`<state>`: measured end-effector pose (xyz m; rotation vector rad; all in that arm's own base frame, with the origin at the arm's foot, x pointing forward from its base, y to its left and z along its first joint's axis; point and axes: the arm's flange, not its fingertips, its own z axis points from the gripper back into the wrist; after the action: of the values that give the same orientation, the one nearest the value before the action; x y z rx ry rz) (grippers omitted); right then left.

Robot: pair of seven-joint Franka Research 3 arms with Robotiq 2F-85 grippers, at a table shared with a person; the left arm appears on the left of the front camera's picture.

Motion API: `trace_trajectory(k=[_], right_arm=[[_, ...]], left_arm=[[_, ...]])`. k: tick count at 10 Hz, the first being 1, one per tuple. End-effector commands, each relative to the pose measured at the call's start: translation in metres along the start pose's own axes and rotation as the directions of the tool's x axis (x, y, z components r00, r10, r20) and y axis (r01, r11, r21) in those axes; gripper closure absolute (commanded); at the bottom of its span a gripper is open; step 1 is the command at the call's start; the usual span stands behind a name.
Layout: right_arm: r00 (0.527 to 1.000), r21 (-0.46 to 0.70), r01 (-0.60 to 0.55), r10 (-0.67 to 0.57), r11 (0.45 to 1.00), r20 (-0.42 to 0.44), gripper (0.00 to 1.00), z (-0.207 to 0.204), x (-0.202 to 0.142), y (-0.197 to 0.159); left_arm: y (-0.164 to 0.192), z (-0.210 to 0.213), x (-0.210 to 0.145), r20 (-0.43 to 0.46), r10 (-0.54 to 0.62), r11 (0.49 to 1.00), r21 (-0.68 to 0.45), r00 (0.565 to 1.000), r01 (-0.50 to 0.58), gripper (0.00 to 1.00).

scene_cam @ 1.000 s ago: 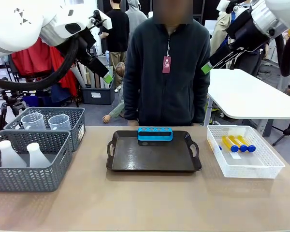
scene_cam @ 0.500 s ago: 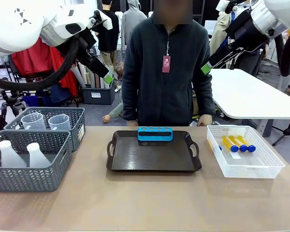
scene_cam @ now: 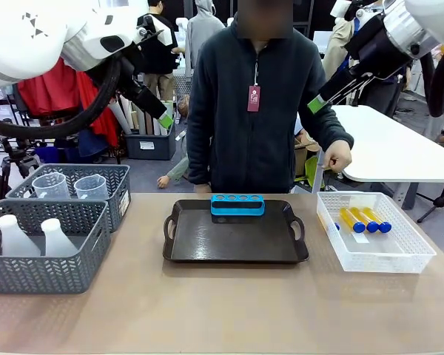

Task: Prepare the laboratory tools.
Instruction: Pick up one Large Measuring Cup and place it on the Handle tray.

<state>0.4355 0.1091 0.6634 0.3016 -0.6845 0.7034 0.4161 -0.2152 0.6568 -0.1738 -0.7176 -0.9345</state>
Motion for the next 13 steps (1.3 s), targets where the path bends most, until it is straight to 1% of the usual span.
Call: trace_trajectory(k=[1,7,9,11,12,13], right_arm=[[1.000,0.000,0.001,-0.001,1.000,0.001,0.00,0.000,0.000,-0.001],[1.000,0.000,0.001,-0.001,1.000,0.001,0.00,0.000,0.000,-0.001],[1.000,0.000,0.001,-0.001,1.000,0.001,0.00,0.000,0.000,-0.001],[1.000,0.000,0.001,-0.001,1.000,0.001,0.00,0.000,0.000,-0.001],[1.000,0.000,0.001,-0.001,1.000,0.001,0.00,0.000,0.000,-0.001],[1.000,0.000,0.001,-0.001,1.000,0.001,0.00,0.000,0.000,-0.001]], left_arm=[[0.001,0.001,-0.001,-0.002,0.002,1.000,-0.001,1.000,-0.002,0.00],[0.000,0.000,0.000,0.000,0.000,1.000,0.000,1.000,0.000,0.00],[0.011,0.012,-0.012,-0.067,0.019,1.000,-0.014,0.998,-0.020,0.00],[0.013,0.020,-0.027,-0.127,0.079,0.996,0.046,0.989,-0.074,0.00],[0.021,0.032,-0.037,-0.142,0.102,0.994,0.063,0.985,-0.094,0.00],[0.022,0.038,-0.046,-0.166,0.140,0.985,0.120,0.976,-0.121,0.00]])
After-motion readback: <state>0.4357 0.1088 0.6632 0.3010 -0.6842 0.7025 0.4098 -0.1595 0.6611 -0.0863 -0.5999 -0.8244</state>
